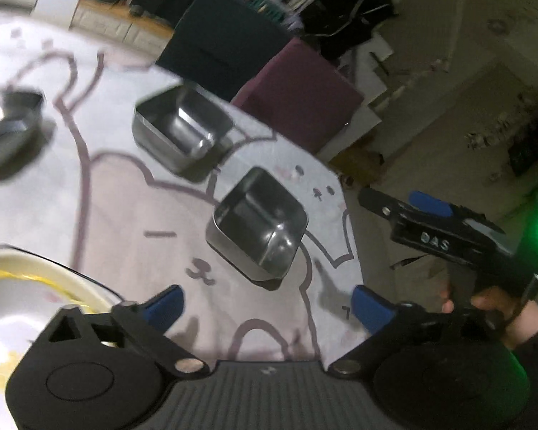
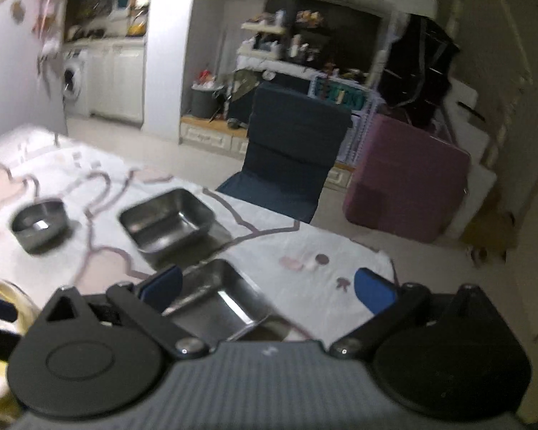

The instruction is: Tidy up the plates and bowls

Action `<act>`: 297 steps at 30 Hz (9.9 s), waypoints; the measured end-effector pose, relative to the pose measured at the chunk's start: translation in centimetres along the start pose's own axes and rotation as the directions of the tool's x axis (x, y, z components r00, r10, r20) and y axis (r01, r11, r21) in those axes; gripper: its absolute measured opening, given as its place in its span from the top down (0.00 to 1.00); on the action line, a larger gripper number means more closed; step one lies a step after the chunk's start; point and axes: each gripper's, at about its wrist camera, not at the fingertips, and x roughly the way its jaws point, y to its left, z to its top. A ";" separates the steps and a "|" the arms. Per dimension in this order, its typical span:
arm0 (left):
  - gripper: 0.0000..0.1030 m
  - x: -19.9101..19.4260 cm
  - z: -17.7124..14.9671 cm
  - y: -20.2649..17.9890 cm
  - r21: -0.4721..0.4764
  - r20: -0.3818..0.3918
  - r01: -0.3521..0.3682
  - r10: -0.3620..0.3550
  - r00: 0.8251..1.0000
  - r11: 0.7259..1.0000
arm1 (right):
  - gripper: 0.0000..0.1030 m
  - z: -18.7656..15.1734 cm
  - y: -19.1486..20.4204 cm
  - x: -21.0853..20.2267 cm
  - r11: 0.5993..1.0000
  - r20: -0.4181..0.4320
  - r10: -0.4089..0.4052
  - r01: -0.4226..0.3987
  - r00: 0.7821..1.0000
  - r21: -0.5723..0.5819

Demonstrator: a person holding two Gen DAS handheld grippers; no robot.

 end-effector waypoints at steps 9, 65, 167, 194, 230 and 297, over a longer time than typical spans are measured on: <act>0.42 7.2 1.7 1.6 -0.142 -0.073 -0.064 0.054 0.996 0.988 | 0.42 0.3 -0.4 11.6 0.971 -0.202 0.187 -0.212 0.961 -0.110; 0.93 -28.7 2.7 15.0 0.208 0.220 -0.399 0.355 0.909 0.893 | 0.89 1.8 30.4 -6.6 0.903 -0.066 0.379 -0.353 0.923 0.244; 0.00 -11.8 4.9 5.6 0.104 0.169 -0.233 0.214 0.962 0.967 | 0.00 3.2 12.2 2.5 0.980 0.017 0.186 -0.187 0.982 0.063; 0.23 4.6 10.6 7.5 -0.066 0.045 -0.091 0.094 0.995 0.994 | 0.34 8.2 9.6 24.8 0.966 -0.171 0.193 -0.218 0.966 -0.140; 0.93 7.8 16.2 9.2 0.235 -0.045 -0.311 0.330 0.943 0.921 | 0.92 1.3 7.2 18.8 0.910 -0.226 0.281 -0.185 0.933 0.370; 0.93 -31.4 1.0 22.5 0.113 0.134 -0.451 0.436 0.890 0.885 | 0.87 1.2 39.8 -5.2 0.890 -0.166 0.444 -0.413 0.880 0.193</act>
